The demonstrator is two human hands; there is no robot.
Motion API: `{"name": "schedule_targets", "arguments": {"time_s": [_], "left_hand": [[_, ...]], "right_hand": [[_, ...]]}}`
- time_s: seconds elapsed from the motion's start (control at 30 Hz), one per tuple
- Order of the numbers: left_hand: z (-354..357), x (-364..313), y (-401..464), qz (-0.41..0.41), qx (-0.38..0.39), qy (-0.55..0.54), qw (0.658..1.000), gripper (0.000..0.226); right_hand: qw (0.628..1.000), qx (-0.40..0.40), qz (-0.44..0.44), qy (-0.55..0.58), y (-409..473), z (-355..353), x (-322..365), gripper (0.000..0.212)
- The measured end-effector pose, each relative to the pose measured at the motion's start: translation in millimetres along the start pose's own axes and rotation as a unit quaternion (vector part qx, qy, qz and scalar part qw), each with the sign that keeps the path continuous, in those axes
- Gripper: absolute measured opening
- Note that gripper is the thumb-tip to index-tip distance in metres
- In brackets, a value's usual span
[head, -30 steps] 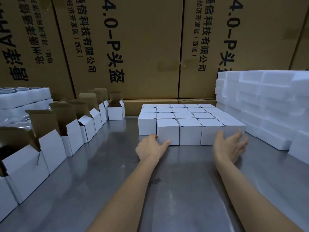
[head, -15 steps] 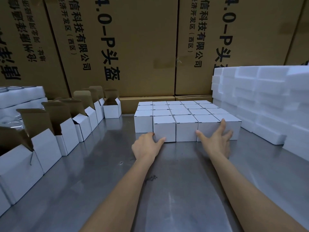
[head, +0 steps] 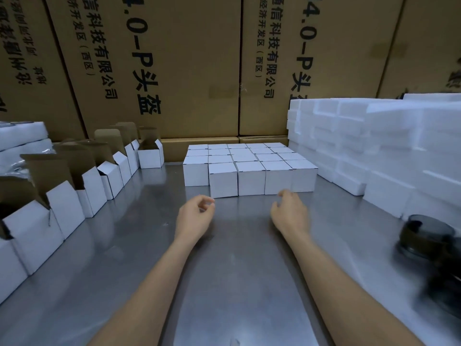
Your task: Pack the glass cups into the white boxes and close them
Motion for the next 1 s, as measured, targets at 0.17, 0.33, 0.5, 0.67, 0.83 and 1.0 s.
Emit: {"name": "schedule_targets", "arguments": {"time_s": [0.17, 0.33, 0.5, 0.67, 0.83, 1.0], "left_hand": [[-19.1, 2.4, -34.8, 0.012, -0.008, 0.004, 1.0, 0.01], [-31.1, 0.4, -59.4, 0.013, 0.002, 0.009, 1.0, 0.011], [-37.4, -0.1, -77.0, 0.03, 0.025, 0.036, 0.999, 0.011], [-40.9, -0.4, -86.3, 0.041, 0.032, 0.043, 0.998, 0.012], [-40.2, -1.3, -85.5, 0.04, 0.033, 0.046, 0.998, 0.014], [-38.2, -1.8, -84.6, 0.045, 0.034, 0.047, 0.997, 0.013]], "right_hand": [[0.998, -0.025, 0.009, -0.058, -34.0, -23.5, -8.7, 0.034], [0.988, -0.054, 0.06, -0.135, -53.1, -43.3, -31.9, 0.037], [0.973, -0.062, 0.145, -0.166, -53.7, -64.5, -71.5, 0.055], [0.959, -0.106, 0.17, -0.202, -52.9, -79.9, -94.8, 0.059], [0.953, -0.104, 0.191, -0.211, -50.7, -81.6, -98.0, 0.053], [0.961, -0.131, 0.117, -0.215, -50.4, -84.5, -91.2, 0.044]]}}
Point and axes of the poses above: each hand's wrist, its own y-axis towards the middle knuckle, its own z-axis out of the palm, x = y × z, the point moved 4 cm from there along y, towards the middle knuckle, and after that the axes turned 11 degrees about -z, right-handed, at the moved point
